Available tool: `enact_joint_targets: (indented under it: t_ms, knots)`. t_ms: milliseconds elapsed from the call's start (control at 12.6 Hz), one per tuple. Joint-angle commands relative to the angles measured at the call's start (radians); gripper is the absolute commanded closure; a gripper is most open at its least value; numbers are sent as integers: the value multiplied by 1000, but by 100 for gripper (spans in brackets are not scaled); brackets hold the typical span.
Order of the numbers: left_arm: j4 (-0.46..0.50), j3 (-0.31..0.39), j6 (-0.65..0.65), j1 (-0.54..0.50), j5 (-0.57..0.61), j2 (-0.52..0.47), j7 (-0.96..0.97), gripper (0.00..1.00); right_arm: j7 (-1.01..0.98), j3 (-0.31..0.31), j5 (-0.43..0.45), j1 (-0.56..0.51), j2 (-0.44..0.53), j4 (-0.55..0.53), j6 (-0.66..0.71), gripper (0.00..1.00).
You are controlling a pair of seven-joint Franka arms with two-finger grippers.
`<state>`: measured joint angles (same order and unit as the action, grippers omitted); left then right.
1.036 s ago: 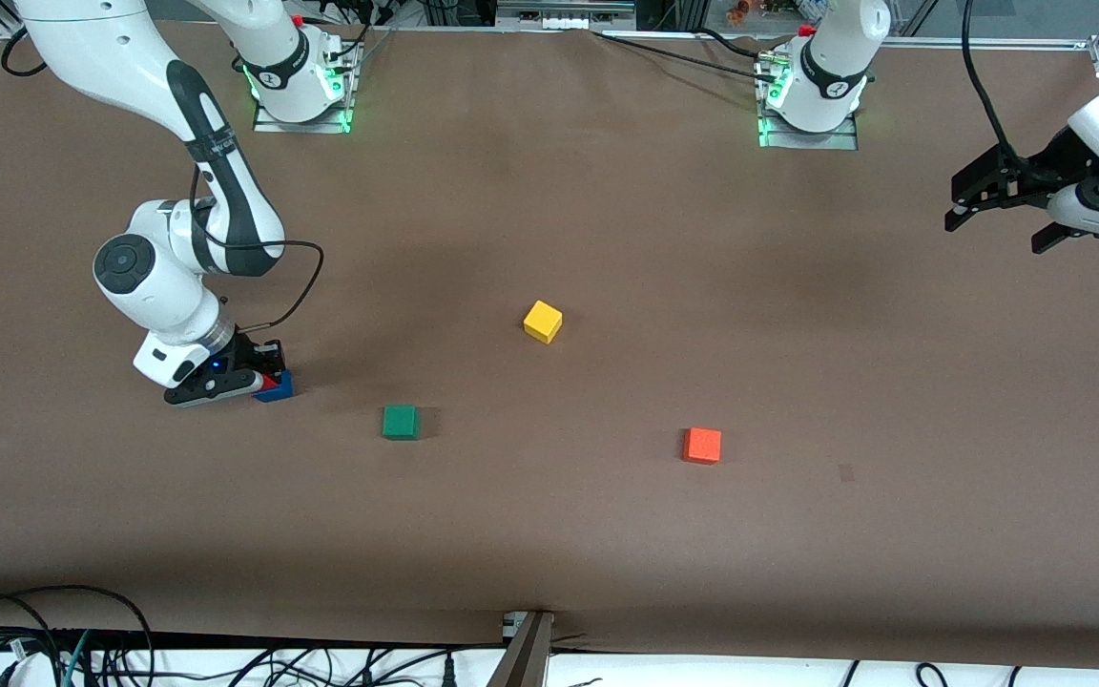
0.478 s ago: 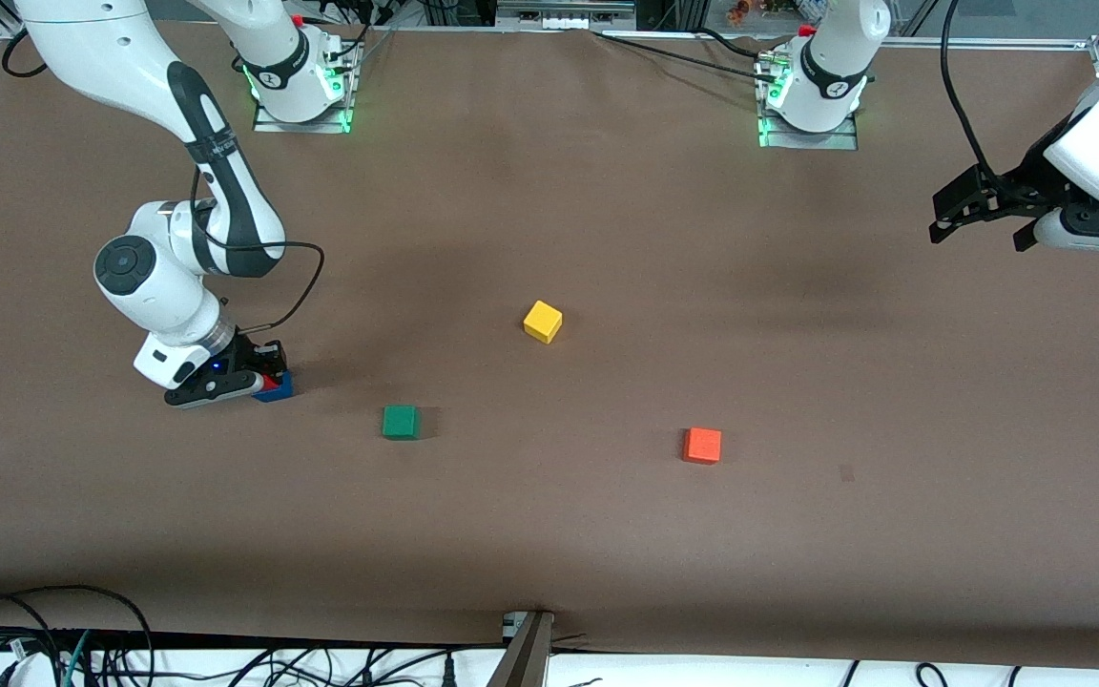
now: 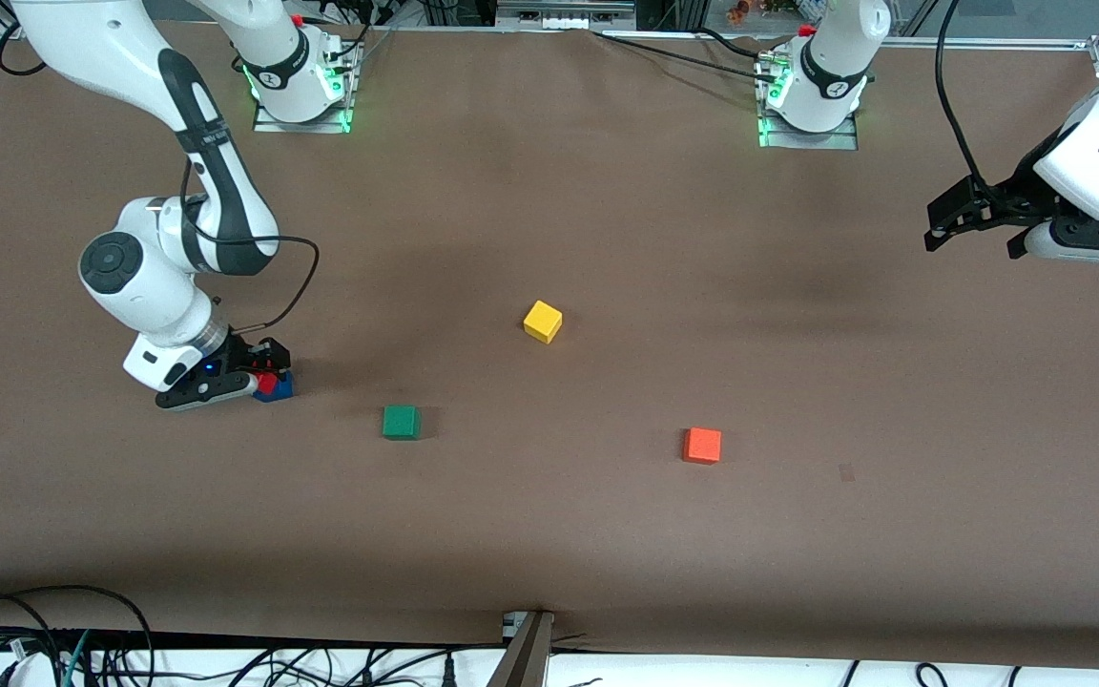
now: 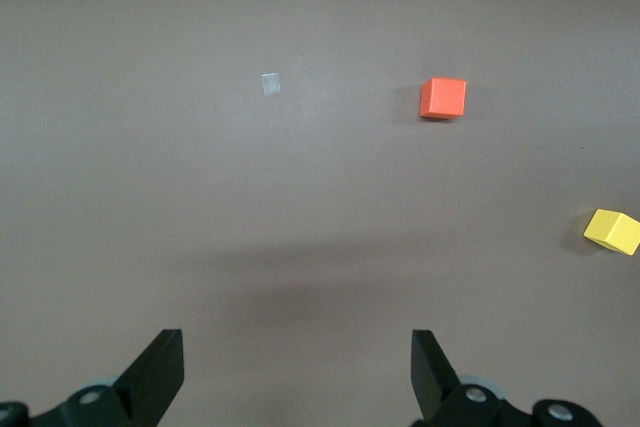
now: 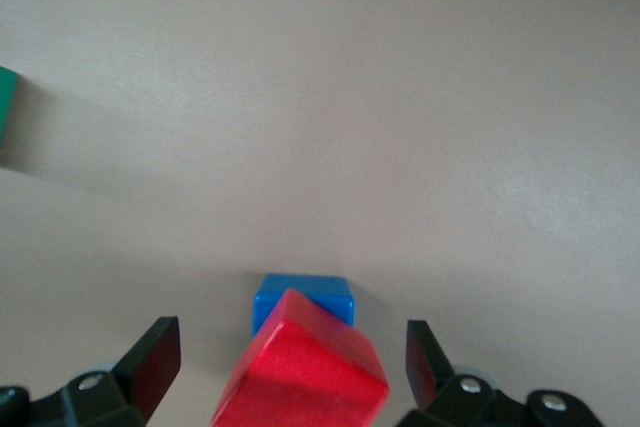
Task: Pass red block to right arm, stack on blue
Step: 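Lower the red cube onto the blue cube and open the right gripper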
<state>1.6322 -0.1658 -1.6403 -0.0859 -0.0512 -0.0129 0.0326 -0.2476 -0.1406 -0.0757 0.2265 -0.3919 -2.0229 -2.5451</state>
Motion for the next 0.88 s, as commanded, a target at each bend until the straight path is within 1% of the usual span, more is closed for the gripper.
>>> enact_joint_targets:
  t_ms: [0, 239, 319, 478, 637, 797]
  knots:
    - [0, 2, -7, 5, 21, -7, 6, 0, -2, -1, 2, -1, 53, 106, 213, 0]
    - [-34, 3, -6, -3, 37, 13, 7, 0, 1, -2, 2, -21, 48, 347, 535, 0]
    - [-41, 5, -3, -2, 39, 16, 10, 0, 1, -2, 10, -27, 47, 409, 627, 0]
    - [-45, 9, -3, -11, 39, 14, 9, 0, -1, -14, 7, -38, 50, 507, 785, 0]
    - [-61, 8, -6, -18, 42, 17, 7, 0, 7, -33, 2, -38, 54, 590, 912, 0]
    - [-61, 0, -3, -18, 76, 24, 7, 0, 8, -53, 1, -38, 54, 682, 1055, 0]
